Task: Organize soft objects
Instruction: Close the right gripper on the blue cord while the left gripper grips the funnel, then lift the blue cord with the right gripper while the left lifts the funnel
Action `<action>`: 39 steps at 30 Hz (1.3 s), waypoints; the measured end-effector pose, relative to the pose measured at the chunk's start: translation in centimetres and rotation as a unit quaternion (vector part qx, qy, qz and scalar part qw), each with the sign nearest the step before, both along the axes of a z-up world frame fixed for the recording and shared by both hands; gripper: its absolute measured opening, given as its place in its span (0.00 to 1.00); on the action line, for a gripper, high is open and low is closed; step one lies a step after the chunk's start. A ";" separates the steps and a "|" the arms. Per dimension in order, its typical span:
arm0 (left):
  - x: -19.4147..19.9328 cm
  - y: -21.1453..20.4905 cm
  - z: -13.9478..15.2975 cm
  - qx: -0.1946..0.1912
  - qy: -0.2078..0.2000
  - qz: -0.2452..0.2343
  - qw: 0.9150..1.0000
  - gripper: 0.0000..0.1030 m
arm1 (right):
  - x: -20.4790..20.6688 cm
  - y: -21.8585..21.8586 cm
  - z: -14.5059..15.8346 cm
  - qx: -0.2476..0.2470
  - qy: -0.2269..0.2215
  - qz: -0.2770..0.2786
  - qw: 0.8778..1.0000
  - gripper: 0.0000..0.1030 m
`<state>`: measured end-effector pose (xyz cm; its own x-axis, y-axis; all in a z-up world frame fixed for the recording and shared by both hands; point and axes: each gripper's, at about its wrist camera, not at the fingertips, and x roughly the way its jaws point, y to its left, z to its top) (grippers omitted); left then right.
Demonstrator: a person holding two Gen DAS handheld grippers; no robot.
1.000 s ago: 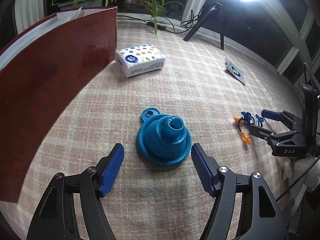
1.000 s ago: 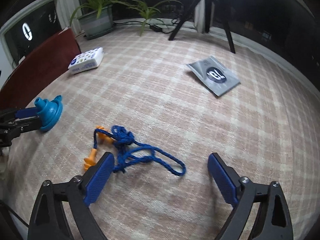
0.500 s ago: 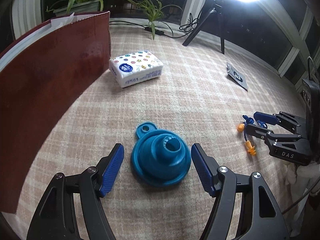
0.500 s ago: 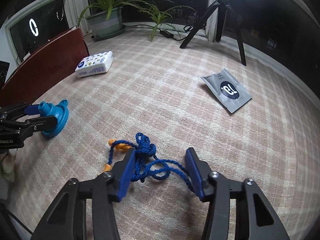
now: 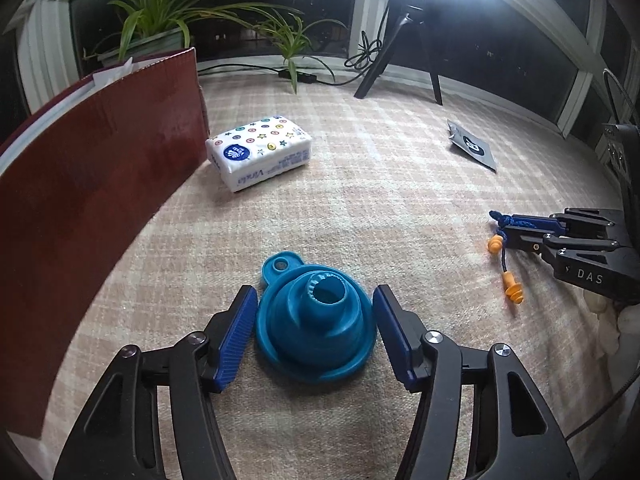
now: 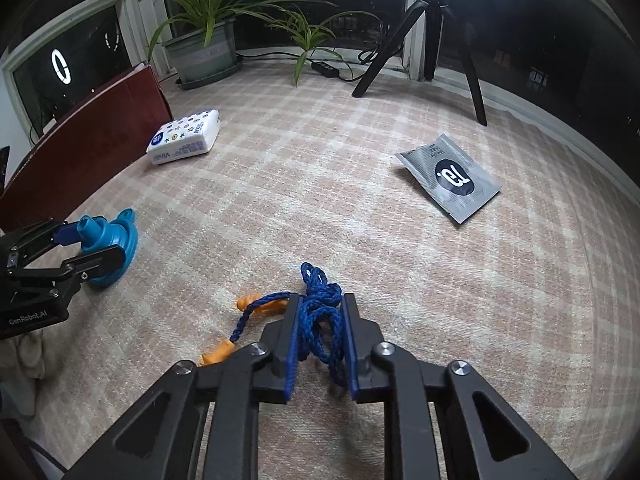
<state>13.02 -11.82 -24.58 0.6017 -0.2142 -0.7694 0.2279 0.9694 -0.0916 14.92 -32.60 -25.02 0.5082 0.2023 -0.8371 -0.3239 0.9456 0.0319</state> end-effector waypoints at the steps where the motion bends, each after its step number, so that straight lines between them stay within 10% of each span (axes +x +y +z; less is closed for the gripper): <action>1: 0.0 0.0 0.0 -0.002 0.000 0.000 1.000 0.55 | 0.0 0.0 0.0 0.002 0.001 -0.001 1.000 0.15; 39: -1.3 2.0 5.2 -0.055 -0.047 0.014 0.997 0.39 | -0.7 0.5 4.1 0.046 -0.035 -0.002 0.998 0.08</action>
<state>11.70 -9.86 -19.38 0.6768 -0.2764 -0.6823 0.2136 0.9607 -0.1774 14.24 -32.12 -20.90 0.5660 0.2746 -0.7774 -0.3248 0.9409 0.0959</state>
